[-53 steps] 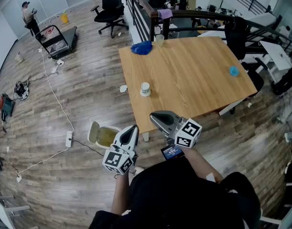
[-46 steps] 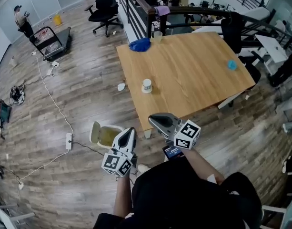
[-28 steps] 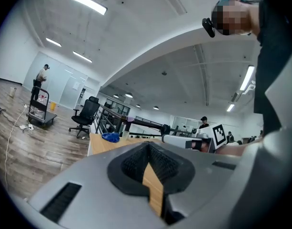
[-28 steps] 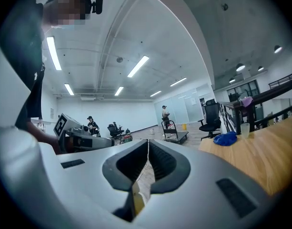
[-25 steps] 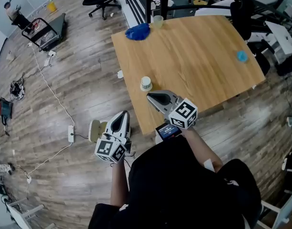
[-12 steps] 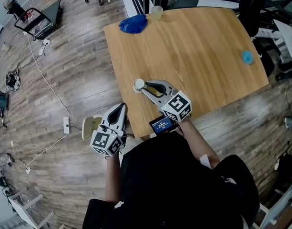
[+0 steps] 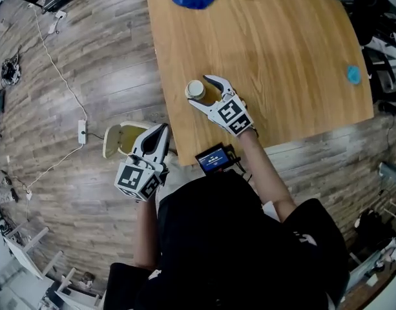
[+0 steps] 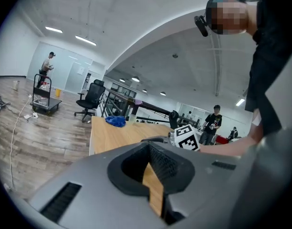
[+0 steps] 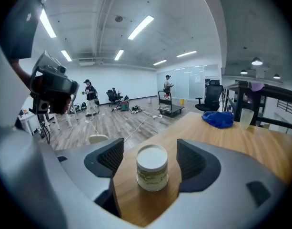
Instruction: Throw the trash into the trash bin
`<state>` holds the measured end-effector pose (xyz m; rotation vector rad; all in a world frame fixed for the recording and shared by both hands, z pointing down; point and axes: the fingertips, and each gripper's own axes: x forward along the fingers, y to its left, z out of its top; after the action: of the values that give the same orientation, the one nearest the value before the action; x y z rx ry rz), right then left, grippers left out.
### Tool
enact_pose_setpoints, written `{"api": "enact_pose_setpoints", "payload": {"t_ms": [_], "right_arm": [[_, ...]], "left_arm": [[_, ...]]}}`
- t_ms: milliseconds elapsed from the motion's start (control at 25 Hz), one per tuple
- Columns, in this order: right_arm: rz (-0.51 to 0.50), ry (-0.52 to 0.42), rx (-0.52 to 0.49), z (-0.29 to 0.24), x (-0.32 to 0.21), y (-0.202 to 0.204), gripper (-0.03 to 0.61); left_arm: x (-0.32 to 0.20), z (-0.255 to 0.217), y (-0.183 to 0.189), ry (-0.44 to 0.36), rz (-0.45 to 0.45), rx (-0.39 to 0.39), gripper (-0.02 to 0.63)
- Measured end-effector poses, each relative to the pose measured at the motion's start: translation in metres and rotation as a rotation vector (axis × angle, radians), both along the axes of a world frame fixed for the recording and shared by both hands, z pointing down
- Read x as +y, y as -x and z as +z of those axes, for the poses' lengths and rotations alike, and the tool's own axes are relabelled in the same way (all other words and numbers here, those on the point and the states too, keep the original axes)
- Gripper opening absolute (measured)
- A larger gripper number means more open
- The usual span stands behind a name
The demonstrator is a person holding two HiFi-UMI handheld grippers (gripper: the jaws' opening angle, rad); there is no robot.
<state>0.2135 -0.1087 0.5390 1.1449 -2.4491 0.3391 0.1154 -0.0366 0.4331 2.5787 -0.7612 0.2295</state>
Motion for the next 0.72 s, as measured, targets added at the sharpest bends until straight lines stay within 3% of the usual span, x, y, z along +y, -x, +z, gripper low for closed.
{"api": "enact_pose_setpoints", "payload": {"t_ms": [320,440,480,720], "right_arm": [[-0.059,0.077,0.092,0.055,-0.017,0.018,0.325],[-0.043,0.095,0.102,0.059,-0.018,0.015,0.319],[-0.037,0.105,0.107,0.060,-0.018,0.013,0.275],[-0.056,0.121,0.131,0.060,-0.017,0.010,0.272]], "left_arm": [[0.005,0.028,0.007,0.075,-0.008,-0.035,-0.003],[0.007,0.031,0.004,0.063,0.033,-0.042,-0.003],[0.007,0.030,0.002,0.064,0.041,-0.034,-0.003],[0.004,0.032,0.000,0.086,0.034,-0.015,-0.003]]}}
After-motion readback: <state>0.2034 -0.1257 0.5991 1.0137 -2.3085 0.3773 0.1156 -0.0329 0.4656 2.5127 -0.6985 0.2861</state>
